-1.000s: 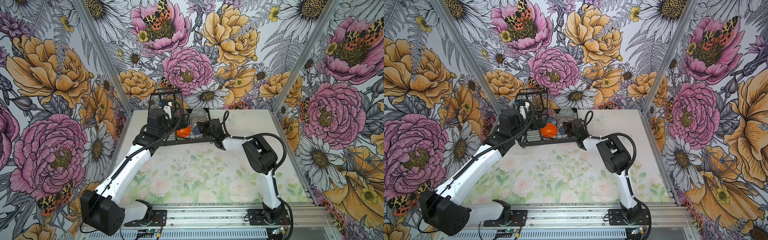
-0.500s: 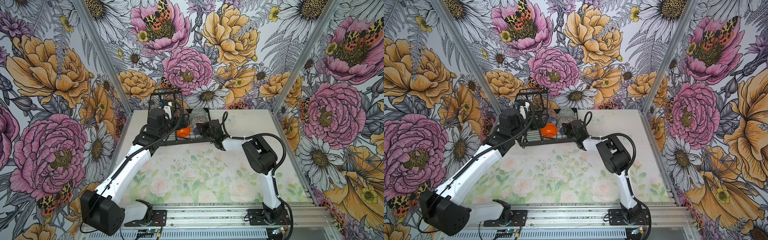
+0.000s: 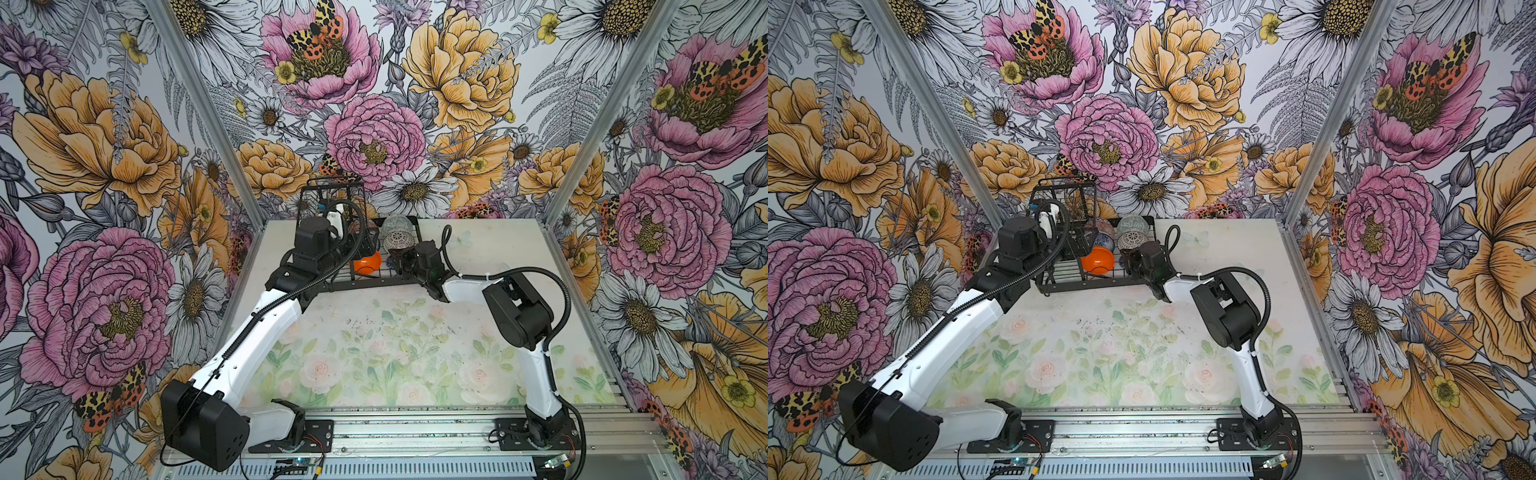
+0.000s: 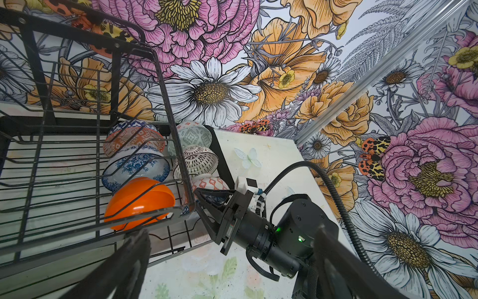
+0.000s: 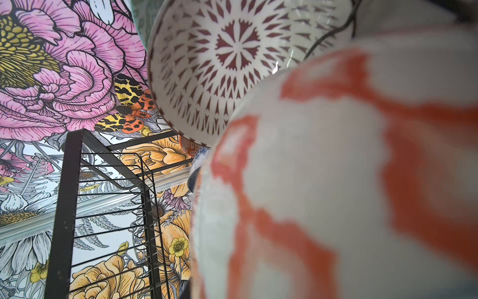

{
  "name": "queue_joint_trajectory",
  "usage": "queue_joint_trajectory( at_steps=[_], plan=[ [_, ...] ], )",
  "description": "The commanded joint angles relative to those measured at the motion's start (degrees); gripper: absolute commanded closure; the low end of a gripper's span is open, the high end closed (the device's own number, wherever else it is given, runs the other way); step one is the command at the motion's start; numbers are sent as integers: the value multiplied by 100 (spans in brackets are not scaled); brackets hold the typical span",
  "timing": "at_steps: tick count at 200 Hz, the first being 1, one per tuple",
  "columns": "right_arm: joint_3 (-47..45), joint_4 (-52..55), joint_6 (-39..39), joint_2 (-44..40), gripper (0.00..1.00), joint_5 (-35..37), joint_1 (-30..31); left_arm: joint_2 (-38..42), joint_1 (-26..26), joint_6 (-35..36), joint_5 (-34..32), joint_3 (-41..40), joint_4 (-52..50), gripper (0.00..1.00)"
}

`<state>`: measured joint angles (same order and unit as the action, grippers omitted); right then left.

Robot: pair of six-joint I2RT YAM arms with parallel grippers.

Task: Load bowls into a dish rack
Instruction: Place the bowl in the dish rack.

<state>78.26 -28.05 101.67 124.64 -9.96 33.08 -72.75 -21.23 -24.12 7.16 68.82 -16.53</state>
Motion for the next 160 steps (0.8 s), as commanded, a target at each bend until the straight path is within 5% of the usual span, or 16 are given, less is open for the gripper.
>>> queue_joint_trajectory(
  at_steps=[1,160],
  plan=[
    [-8,190,101,160,71,-195,93,164,14,-78,103,-70,10,1],
    [-3,186,-75,-38,55,-305,-37,142,5,-75,87,-79,13,1]
  ],
)
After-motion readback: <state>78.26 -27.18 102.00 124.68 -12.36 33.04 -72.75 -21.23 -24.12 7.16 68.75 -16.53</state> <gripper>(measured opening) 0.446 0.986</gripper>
